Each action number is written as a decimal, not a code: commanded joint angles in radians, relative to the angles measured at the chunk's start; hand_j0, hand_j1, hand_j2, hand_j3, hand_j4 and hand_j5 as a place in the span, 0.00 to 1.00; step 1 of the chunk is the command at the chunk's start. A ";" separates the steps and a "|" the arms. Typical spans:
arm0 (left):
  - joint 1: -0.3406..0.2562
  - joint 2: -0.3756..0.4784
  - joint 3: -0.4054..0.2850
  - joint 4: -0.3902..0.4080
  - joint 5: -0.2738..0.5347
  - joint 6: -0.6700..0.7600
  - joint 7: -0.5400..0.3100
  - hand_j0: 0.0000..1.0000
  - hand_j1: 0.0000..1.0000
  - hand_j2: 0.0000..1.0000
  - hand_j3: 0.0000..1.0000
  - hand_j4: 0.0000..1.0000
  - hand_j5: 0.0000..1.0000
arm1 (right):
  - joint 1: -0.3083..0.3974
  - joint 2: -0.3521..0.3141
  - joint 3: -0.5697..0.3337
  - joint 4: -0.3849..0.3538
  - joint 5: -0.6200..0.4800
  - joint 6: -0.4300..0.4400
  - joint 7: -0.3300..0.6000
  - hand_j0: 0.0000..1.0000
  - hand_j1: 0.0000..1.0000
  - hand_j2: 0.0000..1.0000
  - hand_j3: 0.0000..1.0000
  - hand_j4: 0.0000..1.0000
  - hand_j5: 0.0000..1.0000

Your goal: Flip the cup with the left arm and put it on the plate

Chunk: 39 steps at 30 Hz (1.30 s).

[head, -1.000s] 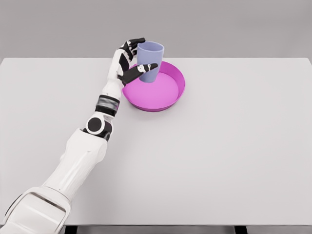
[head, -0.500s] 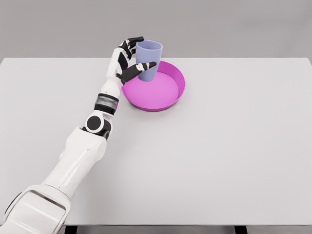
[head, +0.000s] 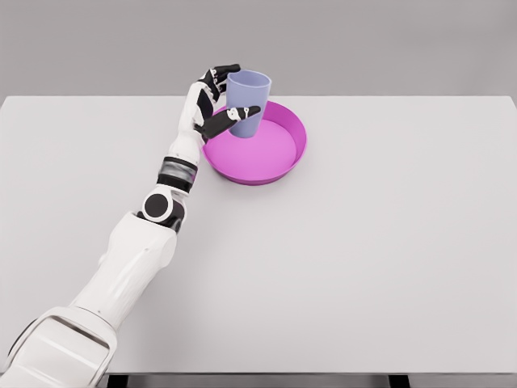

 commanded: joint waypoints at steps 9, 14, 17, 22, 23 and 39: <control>0.015 0.000 0.002 -0.012 0.010 0.000 0.003 0.57 0.57 0.57 0.57 0.57 0.57 | 0.000 0.000 0.000 0.000 0.000 0.000 -0.001 1.00 1.00 1.00 1.00 1.00 1.00; 0.017 0.000 0.000 -0.013 0.017 0.000 0.003 0.57 0.57 0.57 0.57 0.57 0.57 | 0.000 0.000 0.000 0.000 0.000 0.000 0.001 1.00 1.00 1.00 1.00 1.00 1.00; 0.017 0.000 0.000 -0.024 0.015 0.000 0.003 0.57 0.57 0.57 0.57 0.57 0.57 | 0.002 0.000 0.000 0.000 0.000 0.000 0.001 1.00 1.00 1.00 1.00 1.00 1.00; 0.015 0.000 -0.001 -0.032 0.015 0.000 0.003 0.59 0.59 0.59 0.59 0.59 0.59 | 0.000 0.000 0.000 0.000 0.000 -0.001 0.001 1.00 1.00 1.00 1.00 1.00 1.00; 0.015 0.000 0.000 -0.047 0.015 0.000 0.003 0.59 0.59 0.59 0.59 0.59 0.59 | 0.002 0.000 0.000 0.000 0.000 0.000 0.001 1.00 1.00 1.00 1.00 1.00 1.00; 0.018 0.000 0.003 -0.137 0.073 0.000 0.008 0.58 0.58 0.58 0.58 0.58 0.58 | 0.002 0.000 0.000 0.000 0.000 -0.001 0.001 1.00 1.00 1.00 1.00 1.00 1.00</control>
